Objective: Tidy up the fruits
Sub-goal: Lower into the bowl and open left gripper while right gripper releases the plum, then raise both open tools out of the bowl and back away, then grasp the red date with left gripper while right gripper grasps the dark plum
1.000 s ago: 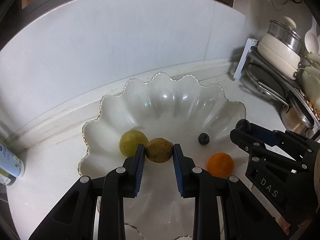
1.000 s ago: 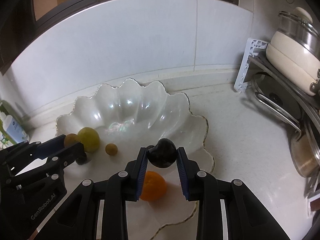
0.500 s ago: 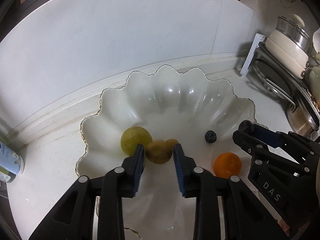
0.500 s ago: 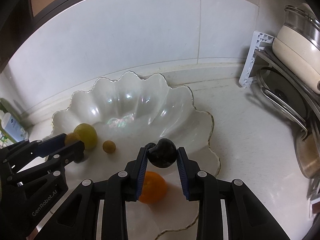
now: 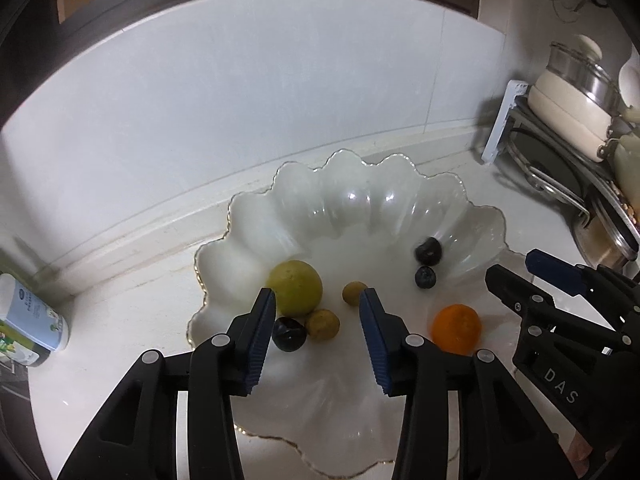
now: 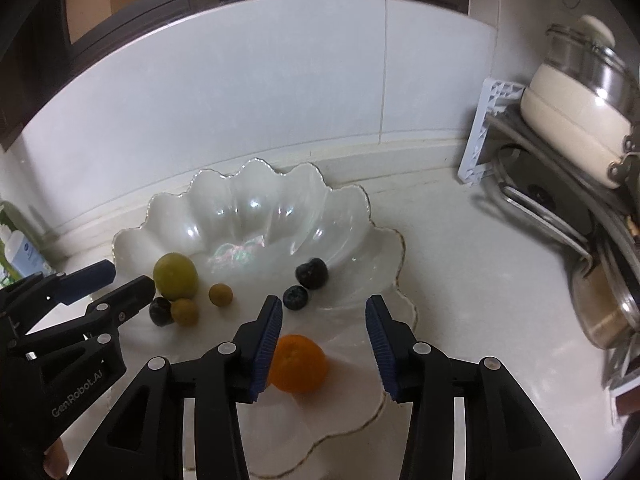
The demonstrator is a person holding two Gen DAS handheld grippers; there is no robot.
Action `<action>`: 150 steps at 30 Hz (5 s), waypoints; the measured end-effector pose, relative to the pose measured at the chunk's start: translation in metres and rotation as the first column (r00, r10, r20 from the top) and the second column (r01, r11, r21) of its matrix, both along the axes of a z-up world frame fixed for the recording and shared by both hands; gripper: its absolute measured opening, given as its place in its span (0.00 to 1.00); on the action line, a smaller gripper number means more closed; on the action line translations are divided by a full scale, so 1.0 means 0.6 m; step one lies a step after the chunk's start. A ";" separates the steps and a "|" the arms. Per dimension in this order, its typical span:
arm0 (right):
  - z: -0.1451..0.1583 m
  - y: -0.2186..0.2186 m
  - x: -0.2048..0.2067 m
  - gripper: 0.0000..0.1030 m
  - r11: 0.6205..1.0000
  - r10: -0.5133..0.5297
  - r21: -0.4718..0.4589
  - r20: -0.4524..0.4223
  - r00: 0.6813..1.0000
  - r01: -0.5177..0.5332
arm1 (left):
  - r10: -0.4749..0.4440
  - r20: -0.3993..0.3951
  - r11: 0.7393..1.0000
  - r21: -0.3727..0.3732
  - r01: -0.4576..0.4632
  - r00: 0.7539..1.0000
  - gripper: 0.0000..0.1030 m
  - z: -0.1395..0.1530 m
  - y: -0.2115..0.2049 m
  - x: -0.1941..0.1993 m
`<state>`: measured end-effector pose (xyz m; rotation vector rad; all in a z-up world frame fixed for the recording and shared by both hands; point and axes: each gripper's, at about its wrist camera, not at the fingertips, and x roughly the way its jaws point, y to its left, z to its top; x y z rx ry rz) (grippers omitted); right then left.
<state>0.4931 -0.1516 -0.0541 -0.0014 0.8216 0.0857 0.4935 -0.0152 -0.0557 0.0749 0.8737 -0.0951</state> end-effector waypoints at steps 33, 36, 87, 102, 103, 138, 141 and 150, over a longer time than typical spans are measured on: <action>0.122 0.001 -0.217 0.44 0.992 -0.121 0.000 0.217 0.969 0.124 | -0.157 0.222 0.983 -0.056 0.173 0.962 0.42 0.137 0.004 -0.182; 0.132 -0.004 -0.239 0.44 0.988 -0.145 -0.009 0.237 0.961 0.151 | -0.180 0.238 0.978 -0.056 0.199 0.954 0.42 0.146 0.001 -0.197; 0.043 -0.079 -0.405 0.44 0.898 -0.437 0.052 0.226 0.871 0.437 | -0.461 0.244 0.877 -0.023 0.480 0.853 0.42 0.069 -0.092 -0.303; -0.030 -0.091 -0.399 0.44 0.892 -0.452 0.047 0.147 0.880 0.450 | -0.499 0.152 0.863 0.000 0.505 0.853 0.42 -0.013 -0.124 -0.297; -0.035 -0.091 -0.398 0.44 0.892 -0.451 0.041 0.142 0.881 0.450 | -0.501 0.148 0.862 0.002 0.506 0.853 0.42 -0.019 -0.126 -0.295; -0.148 -0.104 -0.337 0.43 0.903 -0.428 0.042 0.020 0.903 0.427 | -0.495 0.045 0.869 -0.001 0.495 0.868 0.34 -0.137 -0.184 -0.231; -0.151 -0.106 -0.333 0.43 0.904 -0.426 0.040 0.016 0.905 0.425 | -0.489 0.042 0.872 0.001 0.490 0.871 0.34 -0.140 -0.187 -0.227; -0.156 -0.110 -0.328 0.43 0.910 -0.414 0.036 0.014 0.910 0.413 | -0.479 0.026 0.877 -0.011 0.480 0.877 0.28 -0.147 -0.197 -0.220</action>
